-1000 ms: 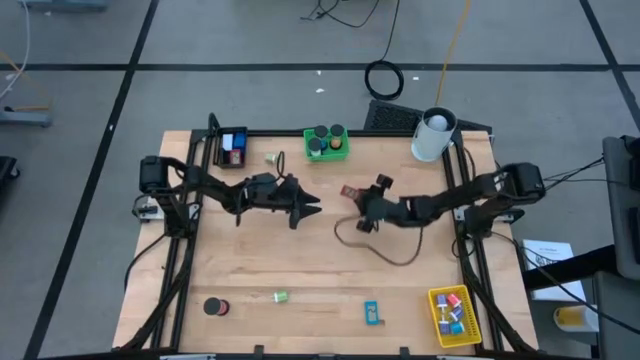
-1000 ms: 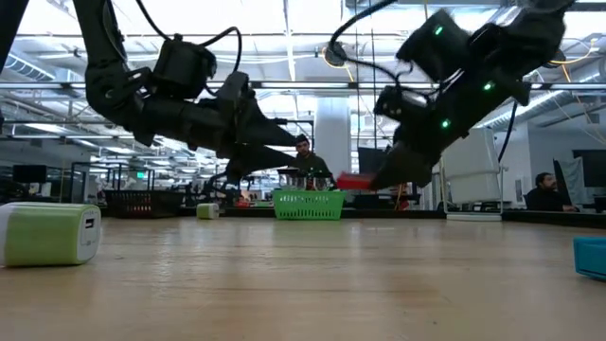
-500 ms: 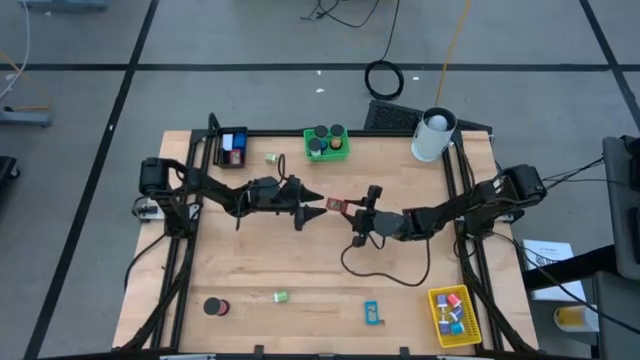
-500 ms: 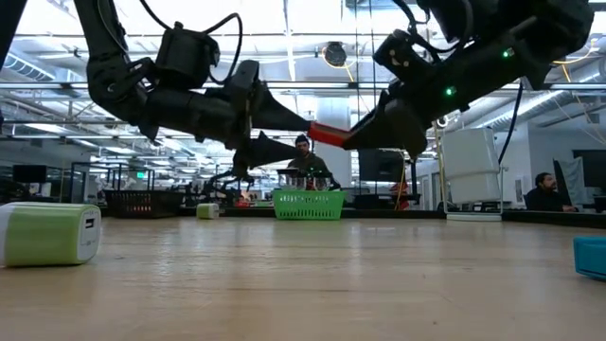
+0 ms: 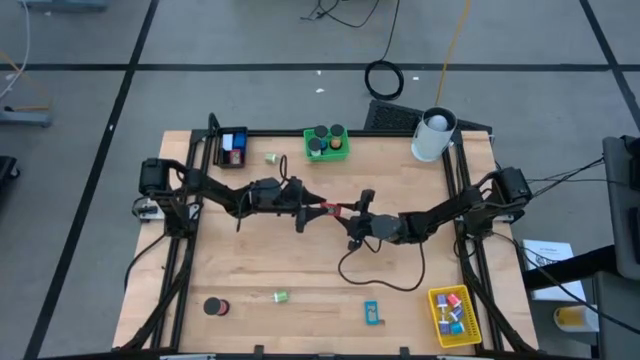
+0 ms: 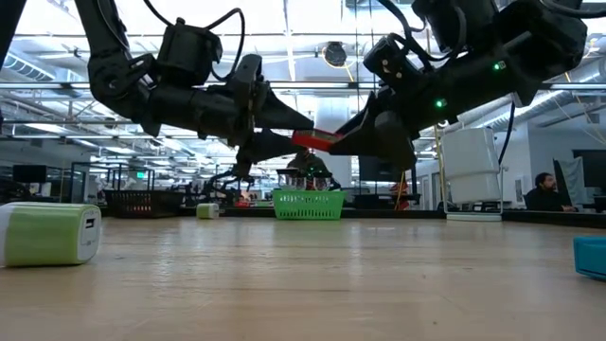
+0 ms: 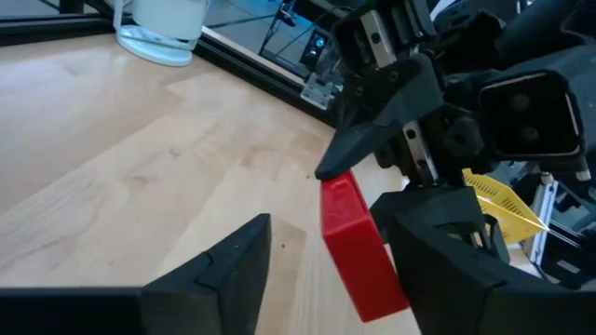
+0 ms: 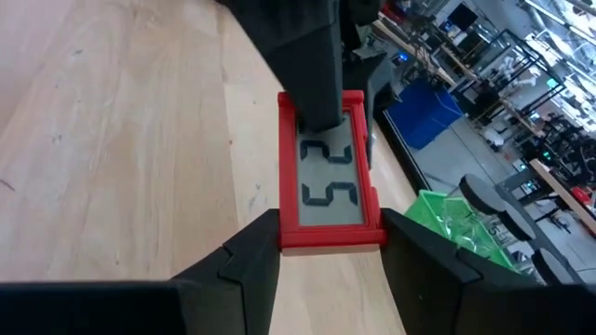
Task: Pick & Place Office items
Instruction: Put the red digital clock into the black basket
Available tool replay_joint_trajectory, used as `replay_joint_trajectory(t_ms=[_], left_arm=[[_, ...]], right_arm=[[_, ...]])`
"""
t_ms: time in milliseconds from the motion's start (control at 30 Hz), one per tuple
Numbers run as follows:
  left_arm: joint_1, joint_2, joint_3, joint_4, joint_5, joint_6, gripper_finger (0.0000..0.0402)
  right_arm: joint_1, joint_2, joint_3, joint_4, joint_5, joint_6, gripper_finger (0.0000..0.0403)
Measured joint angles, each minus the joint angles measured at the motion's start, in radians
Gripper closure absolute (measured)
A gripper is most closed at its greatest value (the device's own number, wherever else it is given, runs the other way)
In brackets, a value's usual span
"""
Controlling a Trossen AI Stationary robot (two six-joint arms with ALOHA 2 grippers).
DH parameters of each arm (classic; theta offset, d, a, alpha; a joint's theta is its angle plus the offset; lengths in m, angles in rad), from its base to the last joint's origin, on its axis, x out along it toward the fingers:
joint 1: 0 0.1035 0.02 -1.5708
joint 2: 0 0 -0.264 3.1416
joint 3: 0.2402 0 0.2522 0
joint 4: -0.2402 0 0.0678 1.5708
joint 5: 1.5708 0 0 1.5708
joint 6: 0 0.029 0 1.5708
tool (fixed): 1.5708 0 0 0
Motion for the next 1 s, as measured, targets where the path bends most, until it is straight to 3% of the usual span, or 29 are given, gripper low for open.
replay_joint_trajectory(t_ms=[433,633,867,1000], left_arm=[[-0.007,0.0,0.0,-0.005,0.005,0.031,0.0315],[-0.007,0.0,0.0,0.0,0.006,0.092,0.0322],[0.005,0.001,0.0,-0.023,0.005,0.128,0.0331],[0.028,-0.002,-0.002,-0.032,0.007,0.145,0.0332]], right_arm=[[0.001,0.0,0.0,0.013,0.001,-0.027,0.0239],[0.001,-0.001,0.001,0.027,0.005,0.001,0.021],[0.045,-0.016,0.002,0.035,0.189,-0.028,0.0126],[0.097,-0.056,0.002,0.032,0.291,-0.102,0.0099]])
